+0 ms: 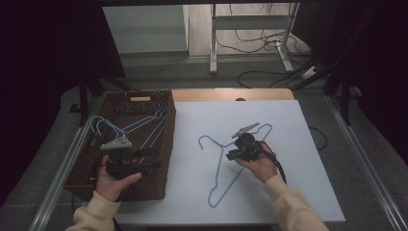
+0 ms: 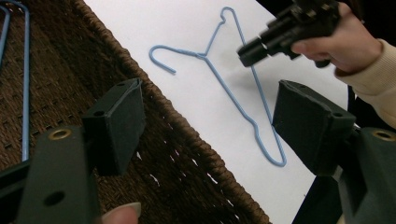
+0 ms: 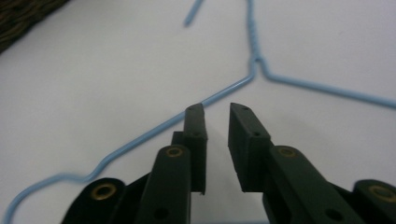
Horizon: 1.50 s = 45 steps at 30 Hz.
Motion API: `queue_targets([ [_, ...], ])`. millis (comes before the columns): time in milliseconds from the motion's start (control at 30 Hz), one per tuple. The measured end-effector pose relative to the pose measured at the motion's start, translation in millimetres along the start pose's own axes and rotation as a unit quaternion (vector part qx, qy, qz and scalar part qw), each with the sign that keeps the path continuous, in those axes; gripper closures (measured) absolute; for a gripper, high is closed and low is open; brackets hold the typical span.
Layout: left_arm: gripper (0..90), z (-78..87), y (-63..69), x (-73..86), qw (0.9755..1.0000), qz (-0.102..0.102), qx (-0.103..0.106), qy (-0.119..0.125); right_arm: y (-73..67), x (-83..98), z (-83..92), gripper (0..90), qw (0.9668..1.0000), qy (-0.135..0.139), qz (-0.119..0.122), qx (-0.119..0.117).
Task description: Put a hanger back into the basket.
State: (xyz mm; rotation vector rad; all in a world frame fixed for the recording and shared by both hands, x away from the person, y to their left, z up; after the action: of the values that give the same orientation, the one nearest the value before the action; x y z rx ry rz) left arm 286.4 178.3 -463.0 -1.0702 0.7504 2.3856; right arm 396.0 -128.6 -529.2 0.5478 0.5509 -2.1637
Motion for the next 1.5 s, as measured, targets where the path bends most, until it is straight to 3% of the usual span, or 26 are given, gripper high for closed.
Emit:
queue_targets([
  [100,25.3,-0.2,-0.3,0.3,1.0000,0.001,0.000,-0.001,15.3,-15.4,-10.1,68.9,0.9999,0.004,-0.013,0.009],
  [300,25.4,0.1,0.3,0.2,1.0000,0.000,0.002,0.000,29.8,-34.0,-28.9,65.8,0.9997,0.007,-0.019,0.013],
  [600,25.6,-0.4,0.8,0.6,1.0000,0.000,0.004,-0.002,30.6,-46.9,-54.9,67.2,0.9991,-0.026,-0.003,0.032],
  [767,25.6,-0.4,-0.2,1.1,1.0000,0.000,0.005,-0.002,27.6,-51.0,-66.4,74.5,0.9971,-0.061,0.014,0.043],
  [967,25.7,-1.4,-0.5,2.0,1.0000,-0.001,0.006,-0.005,25.2,-53.5,-68.3,85.3,0.9942,-0.083,0.037,0.057],
  [1200,25.7,-1.5,0.4,2.3,1.0000,-0.001,0.007,-0.005,22.6,-53.9,-68.5,86.2,0.9920,-0.090,0.057,0.069],
  [1333,25.9,-1.6,0.7,2.3,1.0000,0.000,0.007,-0.004,22.8,-53.3,-63.1,86.2,0.9929,-0.076,0.057,0.072],
  [1500,26.0,-2.9,4.8,0.2,1.0000,-0.005,0.007,-0.003,18.5,-53.6,-43.9,86.2,0.9947,-0.043,0.058,0.074],
])
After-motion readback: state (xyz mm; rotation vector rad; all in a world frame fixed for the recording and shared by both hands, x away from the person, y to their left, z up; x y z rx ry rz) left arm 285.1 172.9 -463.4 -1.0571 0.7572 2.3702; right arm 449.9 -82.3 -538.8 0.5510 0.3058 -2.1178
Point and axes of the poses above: each handheld gripper's, and its own axes: z roughly backward along the jaws, x roughly out of its underside, y roughly to its right, the point moved 6 cm from there along -z, roughly forward along the jaws, and after that the axes turned 6 degrees about -x, right-handed, at the moved point
